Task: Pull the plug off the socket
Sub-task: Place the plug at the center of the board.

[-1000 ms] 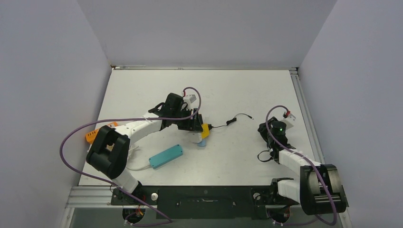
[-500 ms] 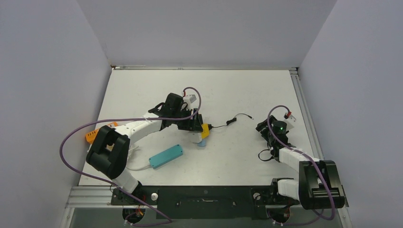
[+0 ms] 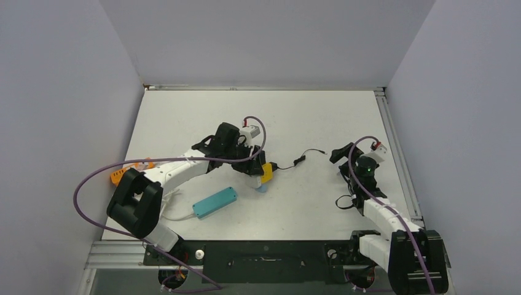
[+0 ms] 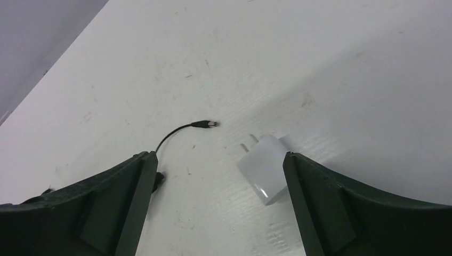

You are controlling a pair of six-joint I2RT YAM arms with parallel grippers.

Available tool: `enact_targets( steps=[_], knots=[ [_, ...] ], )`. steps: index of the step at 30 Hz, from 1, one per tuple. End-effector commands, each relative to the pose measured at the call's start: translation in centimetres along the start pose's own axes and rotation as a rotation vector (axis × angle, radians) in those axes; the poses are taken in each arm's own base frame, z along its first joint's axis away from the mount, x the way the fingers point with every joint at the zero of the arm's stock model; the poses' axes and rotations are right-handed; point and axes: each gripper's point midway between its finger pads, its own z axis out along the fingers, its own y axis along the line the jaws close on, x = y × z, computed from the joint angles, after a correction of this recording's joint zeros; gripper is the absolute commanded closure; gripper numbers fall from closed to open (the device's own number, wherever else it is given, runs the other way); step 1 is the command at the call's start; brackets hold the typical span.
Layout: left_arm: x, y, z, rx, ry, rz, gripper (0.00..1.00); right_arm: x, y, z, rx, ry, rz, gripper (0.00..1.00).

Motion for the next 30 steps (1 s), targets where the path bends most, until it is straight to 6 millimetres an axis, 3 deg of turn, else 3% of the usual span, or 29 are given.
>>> enact_targets(
  steps=[1,7,12,19,26,30],
  knots=[
    [-2.7,-3.1,-2.5,0.049,-0.114,0.198,1.0,0.7,5.7,-0.4,-0.28,0.033,-0.083,0.06],
    [-1.8,-3.5,-3.0,-0.004,-0.088,0.317,1.0,5.5,12.7,-1.3,-0.555,0.196,-0.238,0.06],
    [-1.2,-3.9,-3.1,-0.029,-0.073,0.393,1.0,7.9,16.8,-4.0,-0.853,0.311,-0.186,0.06],
    [-0.8,-2.0,-2.9,-0.165,-0.033,0.41,1.0,9.4,19.2,-6.4,-1.004,0.359,-0.205,0.08],
    [-0.1,-4.1,-2.3,-0.064,-0.029,0.433,1.0,11.2,21.0,-8.1,-1.069,0.398,-0.248,0.15],
    [0.1,-4.2,-2.1,-0.057,-0.021,0.437,1.0,11.9,21.7,-8.9,-1.098,0.406,-0.257,0.22]
  ],
)
